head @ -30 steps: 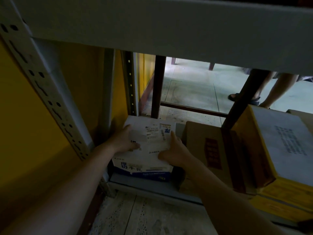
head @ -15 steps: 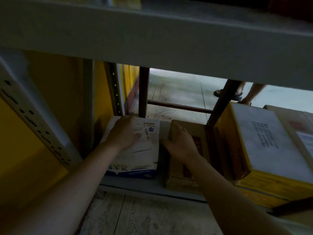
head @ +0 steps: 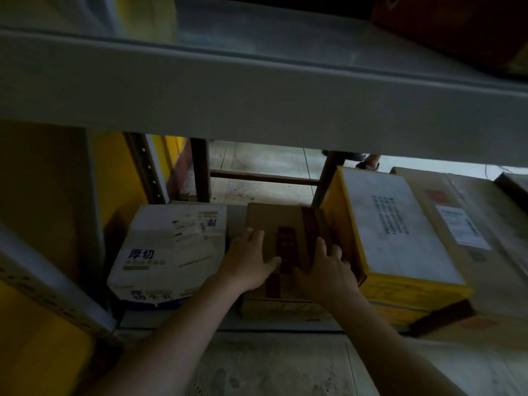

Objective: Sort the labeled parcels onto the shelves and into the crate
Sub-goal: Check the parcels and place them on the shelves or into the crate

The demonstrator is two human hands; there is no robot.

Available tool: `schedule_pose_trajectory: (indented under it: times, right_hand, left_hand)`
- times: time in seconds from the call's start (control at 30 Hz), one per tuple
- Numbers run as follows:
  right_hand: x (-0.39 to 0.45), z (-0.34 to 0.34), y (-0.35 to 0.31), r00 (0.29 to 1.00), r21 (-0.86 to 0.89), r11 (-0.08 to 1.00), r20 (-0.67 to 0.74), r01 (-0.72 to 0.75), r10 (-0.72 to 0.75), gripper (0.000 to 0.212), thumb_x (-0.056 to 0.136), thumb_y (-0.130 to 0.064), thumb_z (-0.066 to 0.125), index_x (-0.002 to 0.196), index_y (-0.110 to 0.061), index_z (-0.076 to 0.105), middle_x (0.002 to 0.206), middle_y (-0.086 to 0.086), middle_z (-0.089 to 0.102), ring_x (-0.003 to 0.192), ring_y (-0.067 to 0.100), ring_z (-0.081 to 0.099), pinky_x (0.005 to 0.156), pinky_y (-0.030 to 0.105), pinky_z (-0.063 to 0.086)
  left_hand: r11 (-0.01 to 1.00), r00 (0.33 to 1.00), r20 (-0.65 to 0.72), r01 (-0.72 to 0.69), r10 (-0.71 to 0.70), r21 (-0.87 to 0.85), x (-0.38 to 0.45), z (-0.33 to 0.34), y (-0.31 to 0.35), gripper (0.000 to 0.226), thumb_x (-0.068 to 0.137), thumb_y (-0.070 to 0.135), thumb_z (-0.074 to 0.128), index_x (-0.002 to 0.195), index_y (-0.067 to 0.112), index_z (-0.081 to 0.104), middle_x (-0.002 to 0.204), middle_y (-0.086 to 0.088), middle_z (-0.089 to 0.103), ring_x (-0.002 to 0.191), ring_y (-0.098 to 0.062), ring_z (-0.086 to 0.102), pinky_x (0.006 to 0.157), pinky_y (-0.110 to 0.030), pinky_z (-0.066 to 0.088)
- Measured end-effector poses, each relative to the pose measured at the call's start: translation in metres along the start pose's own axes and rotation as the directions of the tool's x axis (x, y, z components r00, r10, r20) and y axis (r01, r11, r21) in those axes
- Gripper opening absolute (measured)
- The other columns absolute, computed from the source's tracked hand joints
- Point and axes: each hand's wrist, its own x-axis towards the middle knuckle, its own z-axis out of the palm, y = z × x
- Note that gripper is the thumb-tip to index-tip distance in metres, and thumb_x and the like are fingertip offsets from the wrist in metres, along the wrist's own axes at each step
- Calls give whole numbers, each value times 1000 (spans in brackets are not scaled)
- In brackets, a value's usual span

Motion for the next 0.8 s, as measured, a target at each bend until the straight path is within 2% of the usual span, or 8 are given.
schedule_pose_trajectory:
  times: [0.07,0.17,0.33,0.43,0.53,0.6,0.67,0.8]
  right_hand:
    - [0,6,4,999,-33,999,38,-8,9,102,89,-66,56,158,-22,-5,162,18,11,141,44,33,109,50,42]
    - [-2,14,4,996,-52,998,87,-26,30,107,86,-64,60,158,-22,-7,161,18,10,142,44,32,111,52,40]
    - [-4,15,6,993,-76,996,105,-53,61,109,85,-64,63,159,-23,-7,159,22,12,140,44,33,110,51,41]
    - [-6,15,7,990,-76,993,100,-90,97,109,85,-66,61,159,-21,-5,156,24,17,138,44,37,108,52,43]
    - [-7,13,7,985,22,987,66,-161,159,97,84,-66,60,155,-21,10,145,21,40,130,41,46,104,53,46]
    - [-11,12,4,982,64,980,21,-190,189,83,84,-65,59,146,-20,26,135,15,53,124,39,52,101,52,48]
    - [-20,11,2,984,41,984,-35,-174,175,69,87,-64,56,137,-21,34,130,12,56,122,36,53,101,50,46]
    - [-34,-2,-2,978,109,987,-159,-115,131,59,91,-60,53,134,-21,42,130,8,56,123,33,50,100,47,43]
  left_hand:
    - [995,992,107,50,-59,89,0,10,0,87,94,59,54,159,23,8,167,-3,-8,152,-32,5,121,-47,20]
    - [979,970,217,68,-110,194,-4,20,-4,89,95,55,54,159,21,3,164,-4,-21,152,-34,5,121,-47,23]
    - [970,963,236,71,-127,232,-7,26,-16,95,95,51,56,159,21,-7,161,3,-30,148,-30,21,117,-45,32]
    - [956,960,237,80,-150,281,-9,25,-12,93,97,48,55,158,19,-8,161,1,-30,148,-30,22,117,-45,33]
    - [952,947,271,90,-172,292,-13,24,-1,93,97,48,53,157,17,-11,160,-5,-32,151,-33,12,120,-45,27]
    - [959,937,291,120,-195,255,-15,26,4,98,94,56,53,157,20,-13,158,-6,-35,152,-36,4,121,-47,23]
    - [965,936,274,169,-221,201,-16,27,6,102,90,65,52,158,24,-13,159,-6,-35,151,-38,-1,121,-50,20]
    - [966,934,246,246,-259,84,-13,22,1,105,83,78,49,158,33,-10,161,-5,-30,151,-41,-4,119,-53,16]
